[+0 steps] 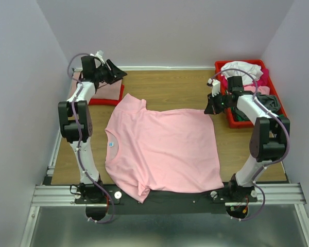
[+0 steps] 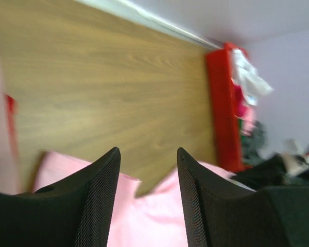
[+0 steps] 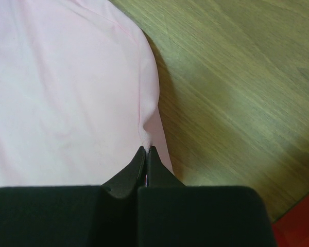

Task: Fold and stack the t-shirts
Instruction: Flatten the tshirt out

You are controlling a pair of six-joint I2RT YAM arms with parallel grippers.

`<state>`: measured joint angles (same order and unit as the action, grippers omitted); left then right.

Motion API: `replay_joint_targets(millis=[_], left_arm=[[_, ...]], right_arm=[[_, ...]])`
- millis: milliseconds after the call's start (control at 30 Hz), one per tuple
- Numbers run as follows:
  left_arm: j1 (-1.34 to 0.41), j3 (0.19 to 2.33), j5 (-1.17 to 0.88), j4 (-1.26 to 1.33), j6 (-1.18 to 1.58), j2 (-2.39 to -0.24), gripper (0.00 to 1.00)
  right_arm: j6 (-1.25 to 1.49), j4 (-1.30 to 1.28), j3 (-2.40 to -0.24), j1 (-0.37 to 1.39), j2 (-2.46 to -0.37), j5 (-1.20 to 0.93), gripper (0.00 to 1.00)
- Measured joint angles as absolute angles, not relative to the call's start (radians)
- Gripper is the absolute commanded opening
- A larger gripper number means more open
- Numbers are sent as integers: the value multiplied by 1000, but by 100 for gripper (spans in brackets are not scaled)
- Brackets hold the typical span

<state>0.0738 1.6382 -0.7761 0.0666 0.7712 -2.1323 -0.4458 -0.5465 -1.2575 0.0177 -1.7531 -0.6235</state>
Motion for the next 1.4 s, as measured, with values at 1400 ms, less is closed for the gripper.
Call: replay_joint_targets(millis=[1400], left_arm=[[-185,1925,4,-515,-65,-2291,43]], right_arm=[[-447,-546,-1242,11,-1747,-623,0]])
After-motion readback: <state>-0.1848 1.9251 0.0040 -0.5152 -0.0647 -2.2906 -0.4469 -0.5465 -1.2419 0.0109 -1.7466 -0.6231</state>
